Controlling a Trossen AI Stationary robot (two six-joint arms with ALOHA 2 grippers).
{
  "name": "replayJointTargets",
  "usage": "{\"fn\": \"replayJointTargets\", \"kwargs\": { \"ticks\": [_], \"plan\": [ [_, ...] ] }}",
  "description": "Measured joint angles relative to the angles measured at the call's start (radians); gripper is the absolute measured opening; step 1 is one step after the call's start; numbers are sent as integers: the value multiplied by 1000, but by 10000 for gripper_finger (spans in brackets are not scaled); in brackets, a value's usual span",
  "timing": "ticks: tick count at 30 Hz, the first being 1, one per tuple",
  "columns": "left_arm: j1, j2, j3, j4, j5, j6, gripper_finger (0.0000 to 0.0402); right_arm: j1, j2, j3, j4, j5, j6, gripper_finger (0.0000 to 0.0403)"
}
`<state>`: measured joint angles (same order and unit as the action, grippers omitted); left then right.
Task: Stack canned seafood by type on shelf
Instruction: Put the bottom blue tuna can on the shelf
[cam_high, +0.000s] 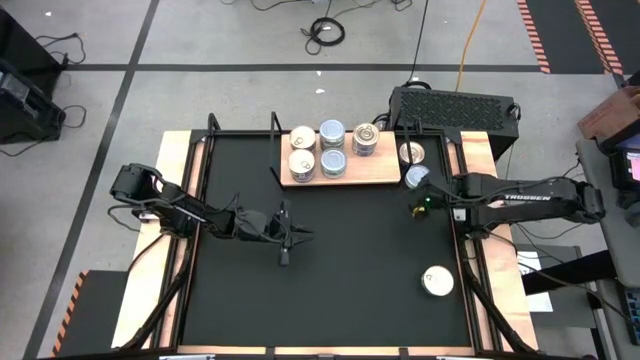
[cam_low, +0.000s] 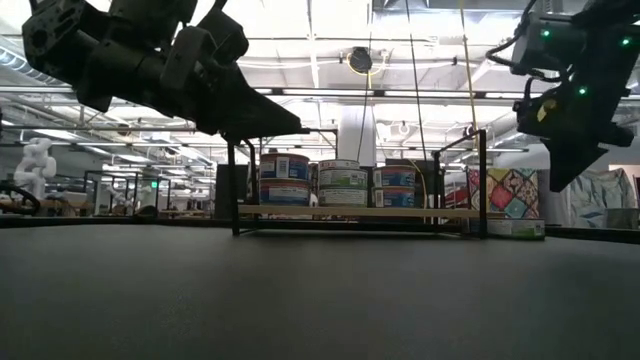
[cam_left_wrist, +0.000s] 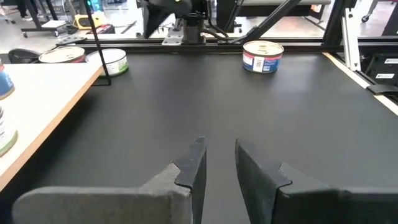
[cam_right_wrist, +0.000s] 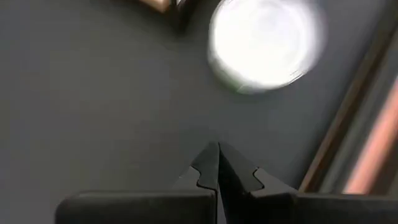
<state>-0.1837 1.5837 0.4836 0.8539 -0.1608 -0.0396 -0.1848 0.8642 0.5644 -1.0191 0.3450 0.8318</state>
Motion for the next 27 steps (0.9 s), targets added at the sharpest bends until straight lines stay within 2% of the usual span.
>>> {"fn": "replayJointTargets", "kwargs": {
  "ticks": [4,7,14,24,27],
  "plan": [
    [0,0,0,0,0,0,86,27,0,0,82,-179,-11,0],
    [0,0,0,0,0,1,86,77,0,0,203,-242,-3,0],
    [0,0,0,0,0,2,86,259,54,0,434,-315,126,0],
    [0,0,0,-2,0,2,86,582,234,1,646,-326,372,0],
    [0,0,0,-2,14,21,86,662,291,36,647,-326,432,0]
  ]
}}
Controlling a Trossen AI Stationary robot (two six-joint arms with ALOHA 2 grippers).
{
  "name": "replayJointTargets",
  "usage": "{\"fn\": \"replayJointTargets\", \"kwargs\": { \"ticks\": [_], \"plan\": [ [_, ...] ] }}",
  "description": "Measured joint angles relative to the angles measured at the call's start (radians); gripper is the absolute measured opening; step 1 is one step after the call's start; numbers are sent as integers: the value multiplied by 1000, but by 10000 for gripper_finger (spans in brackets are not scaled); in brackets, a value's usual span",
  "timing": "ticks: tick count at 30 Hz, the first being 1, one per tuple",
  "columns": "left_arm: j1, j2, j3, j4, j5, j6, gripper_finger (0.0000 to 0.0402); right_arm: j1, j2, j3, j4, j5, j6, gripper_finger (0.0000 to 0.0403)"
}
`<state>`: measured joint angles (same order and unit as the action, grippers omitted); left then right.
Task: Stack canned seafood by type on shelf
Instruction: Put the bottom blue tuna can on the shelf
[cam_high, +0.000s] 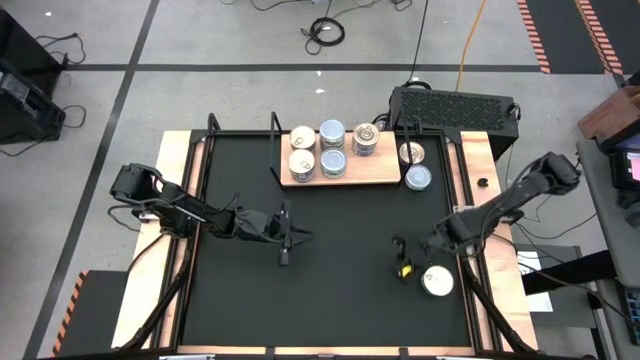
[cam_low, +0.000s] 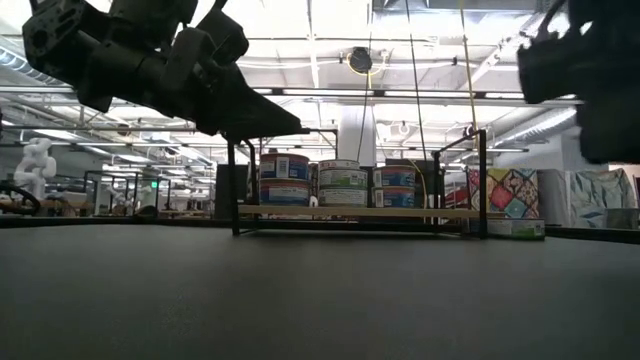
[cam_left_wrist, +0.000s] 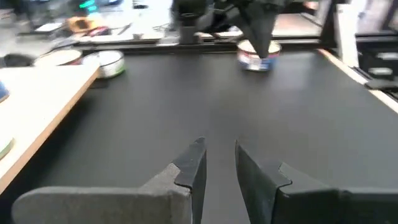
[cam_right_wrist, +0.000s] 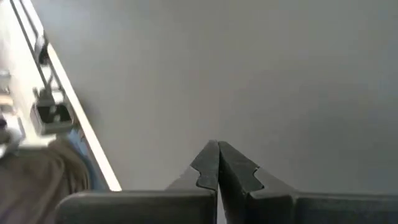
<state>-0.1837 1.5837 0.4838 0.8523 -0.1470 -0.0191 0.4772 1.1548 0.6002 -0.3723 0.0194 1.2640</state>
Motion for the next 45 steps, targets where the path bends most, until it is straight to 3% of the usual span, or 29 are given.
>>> {"fn": "replayJointTargets", "kwargs": {
  "ticks": [5,12,20,25,29,34,39,45],
  "plan": [
    [-29,0,6,58,145,83,86,116,112,136,-45,1,-1,0],
    [-97,11,142,9,145,157,86,257,270,363,-242,57,38,0],
    [-126,145,373,-40,154,308,86,416,383,534,-450,55,271,0],
    [-124,297,561,-41,203,392,86,519,386,549,-453,117,402,0],
    [-120,457,757,-83,207,429,86,584,387,548,-613,112,636,0],
    [-111,653,1040,-353,226,471,95,618,392,513,-786,54,825,0],
    [-111,743,1261,-635,224,478,137,618,394,456,-766,7,839,0],
    [-122,752,1300,-656,208,650,216,617,394,374,-752,5,851,0]
  ]
}}
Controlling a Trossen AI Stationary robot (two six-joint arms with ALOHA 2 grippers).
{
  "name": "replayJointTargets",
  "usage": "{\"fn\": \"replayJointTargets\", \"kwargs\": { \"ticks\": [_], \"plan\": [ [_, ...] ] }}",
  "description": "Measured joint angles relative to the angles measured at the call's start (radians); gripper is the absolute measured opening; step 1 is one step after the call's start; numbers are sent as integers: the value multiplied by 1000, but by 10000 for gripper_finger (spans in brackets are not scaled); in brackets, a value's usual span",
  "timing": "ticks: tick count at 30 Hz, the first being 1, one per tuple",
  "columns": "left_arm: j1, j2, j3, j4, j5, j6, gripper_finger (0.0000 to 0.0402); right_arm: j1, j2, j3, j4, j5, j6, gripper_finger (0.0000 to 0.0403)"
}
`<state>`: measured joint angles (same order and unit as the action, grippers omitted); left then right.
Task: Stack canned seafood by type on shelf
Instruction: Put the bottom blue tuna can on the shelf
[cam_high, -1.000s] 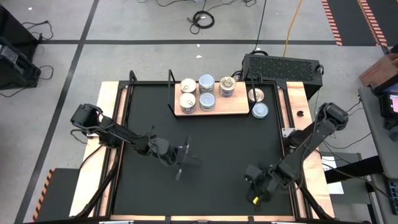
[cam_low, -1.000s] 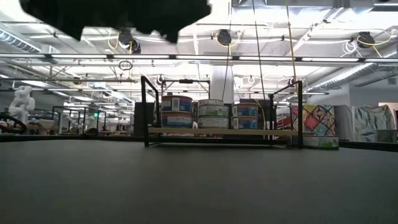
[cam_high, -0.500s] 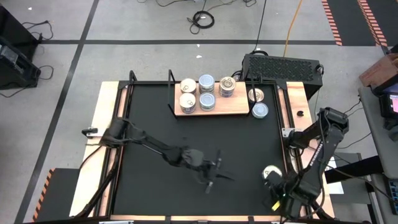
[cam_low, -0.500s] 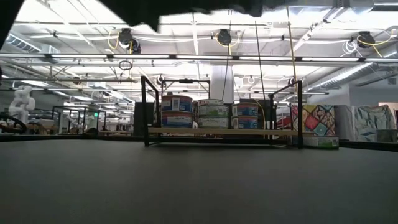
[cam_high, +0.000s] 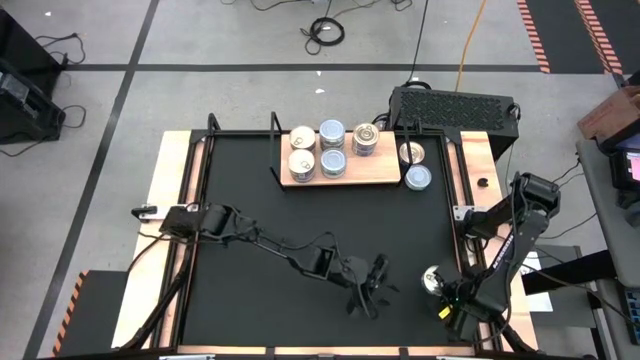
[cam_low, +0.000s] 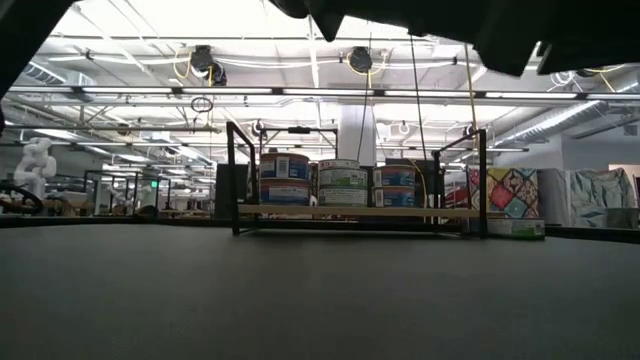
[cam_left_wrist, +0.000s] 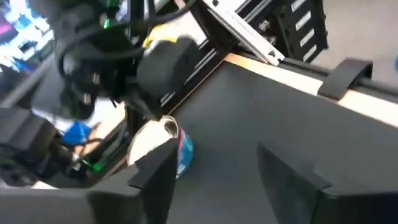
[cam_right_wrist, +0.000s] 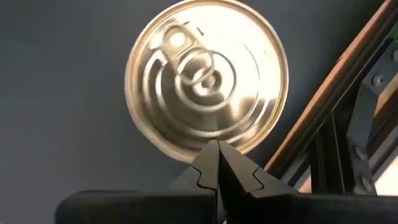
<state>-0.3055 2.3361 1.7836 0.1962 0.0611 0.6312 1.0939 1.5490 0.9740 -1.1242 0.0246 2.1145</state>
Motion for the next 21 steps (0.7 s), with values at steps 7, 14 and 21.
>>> {"fn": "replayJointTargets", "kwargs": {
  "ticks": [7,14,21],
  "plan": [
    [12,1,-5,-1,-65,64,260,-29,-6,-62,88,-4,-12,0],
    [20,1,-5,-75,-125,24,257,-98,-4,-63,144,48,-113,0],
    [20,1,-6,-146,-122,36,240,-193,-3,-64,244,118,-273,0]
  ]
}}
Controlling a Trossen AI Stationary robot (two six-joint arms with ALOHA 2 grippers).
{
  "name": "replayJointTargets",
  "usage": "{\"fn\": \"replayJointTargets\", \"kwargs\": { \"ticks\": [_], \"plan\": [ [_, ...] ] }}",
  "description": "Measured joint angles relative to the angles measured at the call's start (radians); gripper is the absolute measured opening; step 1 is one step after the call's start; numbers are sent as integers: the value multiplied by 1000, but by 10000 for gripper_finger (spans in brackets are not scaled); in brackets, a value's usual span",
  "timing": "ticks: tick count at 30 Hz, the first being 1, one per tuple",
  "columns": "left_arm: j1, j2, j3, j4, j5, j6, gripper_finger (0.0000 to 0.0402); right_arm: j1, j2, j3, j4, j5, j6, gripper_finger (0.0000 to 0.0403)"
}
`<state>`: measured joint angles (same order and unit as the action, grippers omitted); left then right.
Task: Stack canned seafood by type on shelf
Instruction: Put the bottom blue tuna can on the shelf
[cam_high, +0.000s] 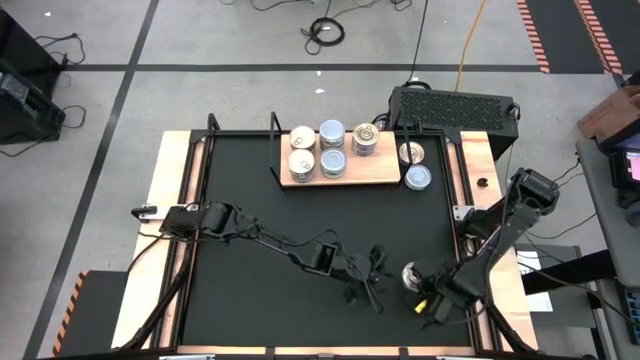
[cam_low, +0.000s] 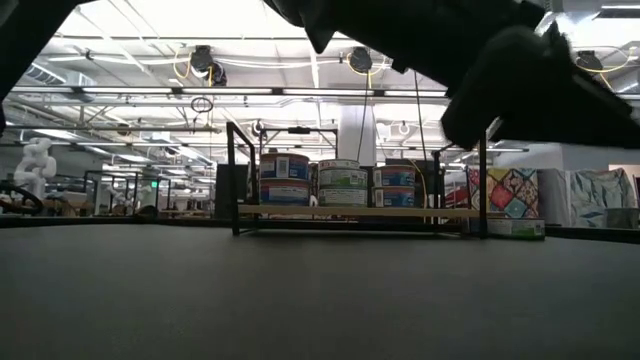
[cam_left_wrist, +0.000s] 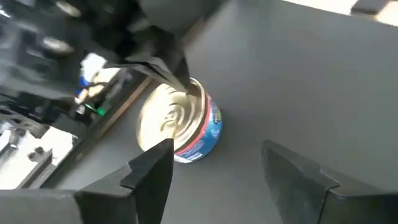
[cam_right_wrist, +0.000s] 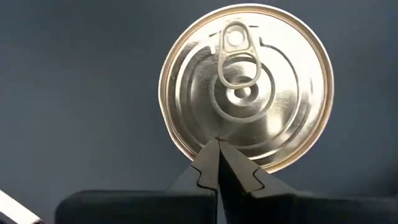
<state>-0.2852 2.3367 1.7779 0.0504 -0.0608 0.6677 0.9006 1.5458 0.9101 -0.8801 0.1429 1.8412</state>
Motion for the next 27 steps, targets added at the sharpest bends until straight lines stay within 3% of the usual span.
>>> {"fn": "replayJointTargets", "kwargs": {
  "ticks": [5,16,27],
  "plan": [
    [6,0,0,-86,3,32,237,-76,1,-1,56,58,-150,0],
    [13,1,-1,-133,-34,54,237,-232,6,-5,237,75,-504,0],
    [29,1,-1,-258,-72,55,237,-277,6,-5,272,113,-635,0]
  ]
}}
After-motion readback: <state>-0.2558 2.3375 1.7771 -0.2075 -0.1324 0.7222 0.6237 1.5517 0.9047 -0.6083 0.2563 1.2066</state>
